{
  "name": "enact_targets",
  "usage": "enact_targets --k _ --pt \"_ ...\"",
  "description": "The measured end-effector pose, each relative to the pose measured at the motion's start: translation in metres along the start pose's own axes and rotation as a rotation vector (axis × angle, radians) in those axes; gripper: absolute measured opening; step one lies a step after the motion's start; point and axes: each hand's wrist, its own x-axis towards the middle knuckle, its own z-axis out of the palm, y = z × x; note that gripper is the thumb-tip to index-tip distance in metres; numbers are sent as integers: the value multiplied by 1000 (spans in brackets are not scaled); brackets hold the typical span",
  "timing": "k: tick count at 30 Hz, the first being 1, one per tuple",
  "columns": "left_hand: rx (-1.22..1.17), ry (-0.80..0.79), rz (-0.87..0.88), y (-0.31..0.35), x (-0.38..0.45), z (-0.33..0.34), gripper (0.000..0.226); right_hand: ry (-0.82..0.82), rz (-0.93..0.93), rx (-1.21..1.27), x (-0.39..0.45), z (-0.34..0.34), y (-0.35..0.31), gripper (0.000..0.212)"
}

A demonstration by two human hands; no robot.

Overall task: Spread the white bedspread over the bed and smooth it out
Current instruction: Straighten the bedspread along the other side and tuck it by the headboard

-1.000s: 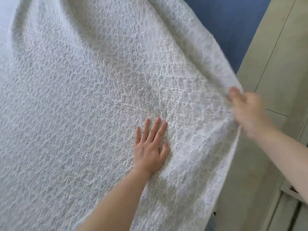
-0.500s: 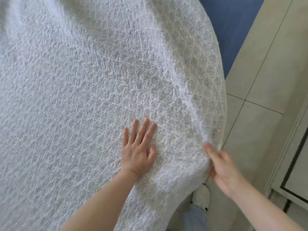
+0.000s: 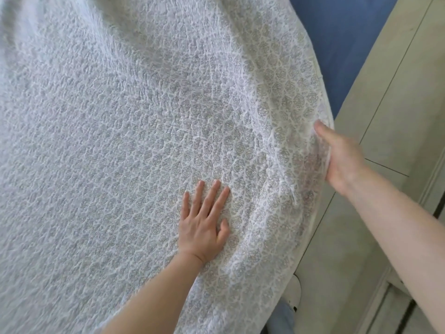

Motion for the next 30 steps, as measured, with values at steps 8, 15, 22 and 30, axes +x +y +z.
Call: enact_targets --k 8,15,22,30 --pt "-79 -47 -30 -2 6 -9 70 524 -77 -352 31 -47 -12 30" --pt "-158 -2 -342 -27 143 -45 59 340 19 -298 73 -27 -67 59" --pt "-183 -23 -397 -36 232 -74 64 230 -82 -157 73 16 -100 64" --pt "-95 -68 -411 -33 237 -75 65 383 52 -182 132 -57 -91 114"
